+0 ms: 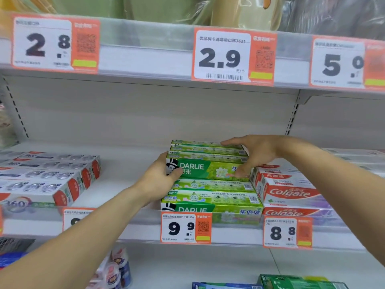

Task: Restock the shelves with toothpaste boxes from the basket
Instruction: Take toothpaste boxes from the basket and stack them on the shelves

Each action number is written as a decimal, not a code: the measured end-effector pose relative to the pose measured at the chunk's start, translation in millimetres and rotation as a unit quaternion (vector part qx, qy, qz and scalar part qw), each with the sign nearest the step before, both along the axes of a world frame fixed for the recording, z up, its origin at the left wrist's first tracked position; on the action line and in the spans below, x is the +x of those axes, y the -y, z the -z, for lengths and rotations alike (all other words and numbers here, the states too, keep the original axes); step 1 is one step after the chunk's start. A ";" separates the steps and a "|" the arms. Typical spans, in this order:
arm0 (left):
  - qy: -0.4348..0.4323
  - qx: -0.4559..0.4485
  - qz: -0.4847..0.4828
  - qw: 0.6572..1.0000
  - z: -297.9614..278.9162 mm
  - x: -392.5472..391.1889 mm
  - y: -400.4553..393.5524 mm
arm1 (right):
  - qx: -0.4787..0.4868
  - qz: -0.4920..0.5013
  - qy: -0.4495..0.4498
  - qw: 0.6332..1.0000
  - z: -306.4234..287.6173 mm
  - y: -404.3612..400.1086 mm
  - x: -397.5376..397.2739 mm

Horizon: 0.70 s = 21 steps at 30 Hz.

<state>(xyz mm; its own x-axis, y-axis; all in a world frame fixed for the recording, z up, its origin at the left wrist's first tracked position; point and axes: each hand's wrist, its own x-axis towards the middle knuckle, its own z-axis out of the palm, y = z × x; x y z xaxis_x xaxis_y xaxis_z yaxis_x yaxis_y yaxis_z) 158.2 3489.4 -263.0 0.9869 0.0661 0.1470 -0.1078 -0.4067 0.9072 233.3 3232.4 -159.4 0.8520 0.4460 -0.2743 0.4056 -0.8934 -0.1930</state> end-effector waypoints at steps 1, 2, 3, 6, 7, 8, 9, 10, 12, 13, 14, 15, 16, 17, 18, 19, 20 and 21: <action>-0.004 0.004 0.006 1.000 -0.2 0.1 0.0 | 0.013 0.009 -0.018 1.000 0.2 0.4 2.3; -0.007 0.005 0.013 1.000 -0.6 0.6 -0.6 | 0.029 0.017 -0.033 0.999 0.3 1.0 4.3; -0.010 0.000 0.022 1.000 -1.7 1.8 -2.1 | 0.042 0.021 -0.044 0.998 0.1 1.7 6.4; -0.038 -0.051 0.054 0.997 -8.4 5.9 -5.3 | 0.049 0.022 -0.052 0.997 -0.8 3.0 10.6; -0.053 -0.076 0.066 0.994 -9.6 8.2 -6.0 | 0.046 0.022 -0.052 0.997 -1.1 2.9 10.9; -0.067 -0.101 0.077 0.990 -10.0 10.4 -6.5 | 0.043 0.022 -0.053 0.997 -1.2 3.0 10.8; -0.078 -0.119 0.090 0.986 -9.7 12.3 -6.6 | 0.039 0.021 -0.054 0.998 -0.9 3.2 10.9; -0.085 -0.130 0.105 0.982 -8.3 14.3 -6.4 | 0.035 0.019 -0.053 0.998 -0.4 2.8 10.7; -0.089 -0.139 0.124 0.979 -4.7 16.5 -5.0 | 0.015 0.008 -0.037 0.999 1.3 1.2 8.9; -0.086 -0.138 0.126 0.979 -3.1 16.6 -4.6 | -0.002 0.001 -0.024 1.000 2.3 0.0 7.7; -0.081 -0.134 0.125 0.980 -1.3 16.5 -4.3 | -0.018 -0.007 -0.009 1.000 3.0 -1.6 5.7; -0.076 -0.128 0.123 0.981 -0.1 16.4 -4.4 | -0.032 -0.013 0.002 0.999 3.4 -3.2 3.7; -0.071 -0.124 0.122 0.982 1.4 16.5 -4.9 | -0.042 -0.016 0.010 0.999 3.4 -4.4 1.4; -0.068 -0.121 0.120 0.983 2.0 15.9 -5.0 | -0.050 -0.017 0.015 0.998 3.4 -5.3 -0.5; -0.064 -0.121 0.116 0.984 2.5 15.5 -4.8 | -0.056 -0.017 0.018 0.998 3.2 -5.7 -2.3; -0.062 -0.123 0.111 0.984 2.7 14.8 -4.1 | -0.062 -0.016 0.018 0.998 2.7 -5.8 -4.3; -0.062 -0.127 0.106 0.984 2.7 14.1 -3.3 | -0.066 -0.016 0.020 0.998 2.3 -5.9 -6.0; -0.063 -0.129 0.102 0.984 2.4 13.6 -2.7 | -0.068 -0.016 0.022 0.997 2.1 -6.0 -7.2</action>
